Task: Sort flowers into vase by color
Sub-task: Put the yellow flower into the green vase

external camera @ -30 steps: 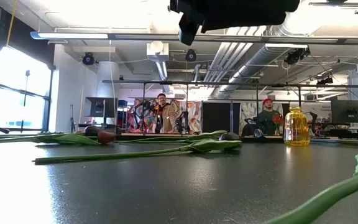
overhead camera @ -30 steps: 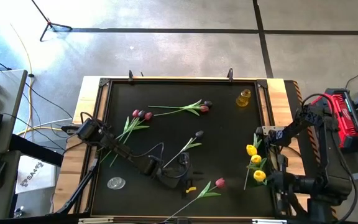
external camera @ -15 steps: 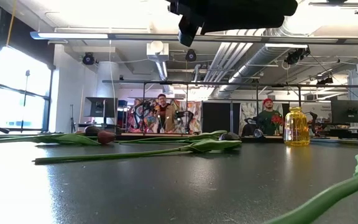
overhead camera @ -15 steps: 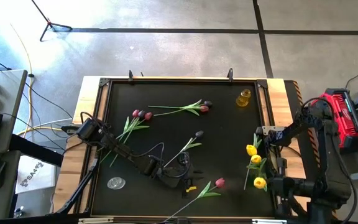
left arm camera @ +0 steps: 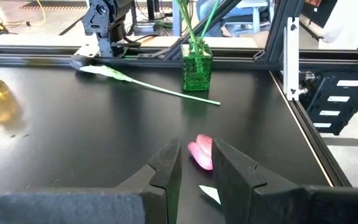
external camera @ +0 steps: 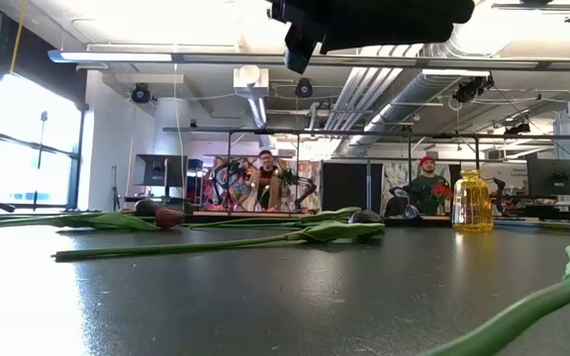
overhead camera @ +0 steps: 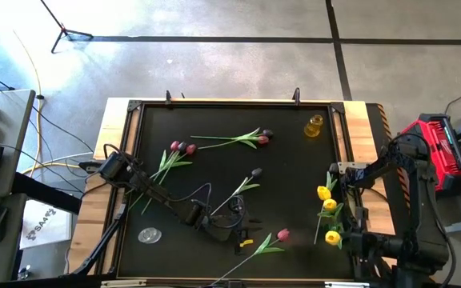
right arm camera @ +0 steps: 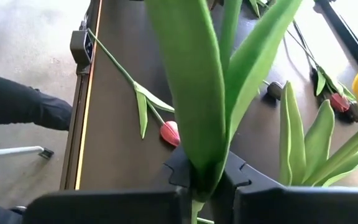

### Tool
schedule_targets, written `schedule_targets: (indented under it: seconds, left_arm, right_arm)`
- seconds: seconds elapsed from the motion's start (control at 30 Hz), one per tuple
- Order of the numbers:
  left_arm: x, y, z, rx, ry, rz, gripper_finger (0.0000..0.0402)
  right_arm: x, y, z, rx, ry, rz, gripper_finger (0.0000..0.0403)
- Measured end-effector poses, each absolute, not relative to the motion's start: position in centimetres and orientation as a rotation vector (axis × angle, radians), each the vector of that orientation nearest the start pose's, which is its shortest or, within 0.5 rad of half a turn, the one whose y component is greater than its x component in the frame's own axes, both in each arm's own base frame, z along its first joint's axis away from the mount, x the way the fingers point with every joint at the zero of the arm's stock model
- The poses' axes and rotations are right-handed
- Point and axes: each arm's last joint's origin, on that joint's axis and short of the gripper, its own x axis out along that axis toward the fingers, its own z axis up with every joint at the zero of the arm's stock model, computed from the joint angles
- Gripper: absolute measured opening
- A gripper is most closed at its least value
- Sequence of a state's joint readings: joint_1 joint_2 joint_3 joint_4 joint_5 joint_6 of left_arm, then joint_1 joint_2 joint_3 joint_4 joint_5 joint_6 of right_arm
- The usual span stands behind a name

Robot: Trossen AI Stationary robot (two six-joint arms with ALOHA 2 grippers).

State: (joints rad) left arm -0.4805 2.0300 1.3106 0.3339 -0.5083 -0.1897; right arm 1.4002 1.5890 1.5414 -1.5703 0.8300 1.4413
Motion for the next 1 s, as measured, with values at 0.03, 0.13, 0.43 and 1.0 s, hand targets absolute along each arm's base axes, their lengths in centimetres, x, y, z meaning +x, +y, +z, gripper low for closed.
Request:
schedule_targets:
  seconds: [0.03,0.13,0.43,1.0]
  left_arm:
    - [40.3,-19.4,18.9,-0.006,0.334,0.059,0.0074]
    - [40.3,-19.4,18.9,-0.018,0.334,0.062,0.0074]
    - [40.3,-19.4,18.8,-0.018,0.339,0.063,0.0074]
    - [40.1,-19.6,18.7,-0.018,0.356,0.061,0.0074]
  right_arm:
    - [6.7,26.1,32.9,-0.092,0.752,-0.137,0.0026]
    - [6.7,26.1,32.9,-0.037,0.742,-0.158,0.0039]
    - [6.3,25.9,31.5,0.021,0.709,-0.211,0.0050]
    - [6.1,25.5,29.7,0.021,0.718,-0.262,0.0051]
